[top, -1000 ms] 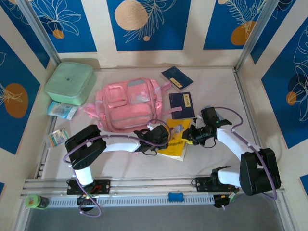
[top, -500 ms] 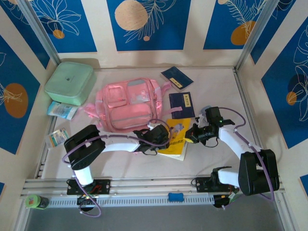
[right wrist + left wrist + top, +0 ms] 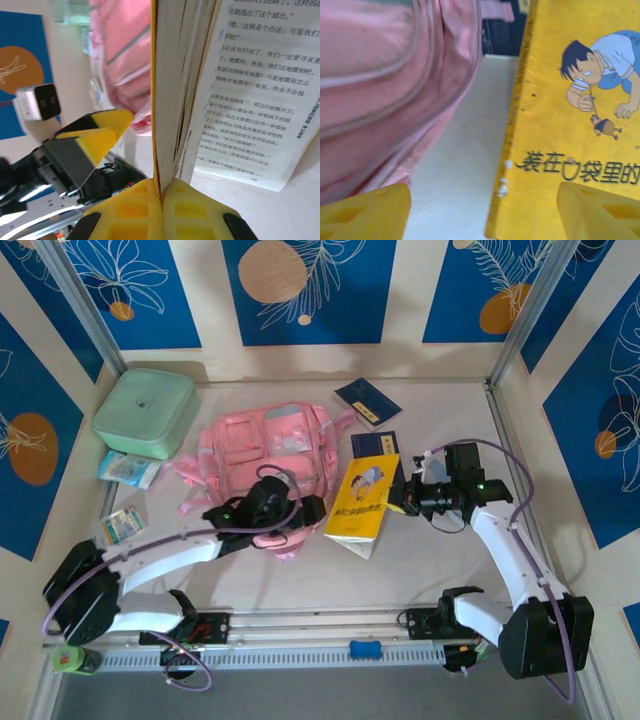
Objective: Pack books, pencil case, and school supplies into a backpack
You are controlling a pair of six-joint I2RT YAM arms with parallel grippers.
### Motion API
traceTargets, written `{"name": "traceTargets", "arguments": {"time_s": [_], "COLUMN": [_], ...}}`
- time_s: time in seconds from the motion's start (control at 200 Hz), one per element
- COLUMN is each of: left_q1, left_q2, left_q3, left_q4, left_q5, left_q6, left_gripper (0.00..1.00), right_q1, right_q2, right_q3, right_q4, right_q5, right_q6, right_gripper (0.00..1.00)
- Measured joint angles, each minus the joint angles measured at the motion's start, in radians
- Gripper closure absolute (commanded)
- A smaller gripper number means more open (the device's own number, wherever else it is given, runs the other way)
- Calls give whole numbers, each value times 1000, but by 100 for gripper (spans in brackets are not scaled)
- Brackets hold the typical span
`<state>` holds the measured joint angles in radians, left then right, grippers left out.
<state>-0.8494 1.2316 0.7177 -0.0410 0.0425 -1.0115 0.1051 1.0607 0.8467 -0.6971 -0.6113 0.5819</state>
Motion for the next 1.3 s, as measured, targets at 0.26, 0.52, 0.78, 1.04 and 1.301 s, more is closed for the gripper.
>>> {"name": "traceTargets", "arguments": {"time_s": [0.26,0.52,0.78,1.04,1.301], "left_q1": [130,179,180,185,190], "left_q2": [-153,-148,-148,-150,-153], "left_q3": [-37,-61,-61,-58,-49], "left_q4": [30,156,259,286,265], "left_q5": [131,260,336,350,346], "left_q6": [-1,-32,-69,-89,-83], "left_gripper": [6,5,15,42,81], "right_q1": [83,163,174,169,169], "right_q2": [27,90,121,161,217], "right_q3": [124,164,159,149,148], "right_q4": [52,158,261,279,284], "right_q5": [-97,-167,-210,-216,-224], "right_q6": [52,86,102,73,36], "right_gripper": [100,100,100,100,100]}}
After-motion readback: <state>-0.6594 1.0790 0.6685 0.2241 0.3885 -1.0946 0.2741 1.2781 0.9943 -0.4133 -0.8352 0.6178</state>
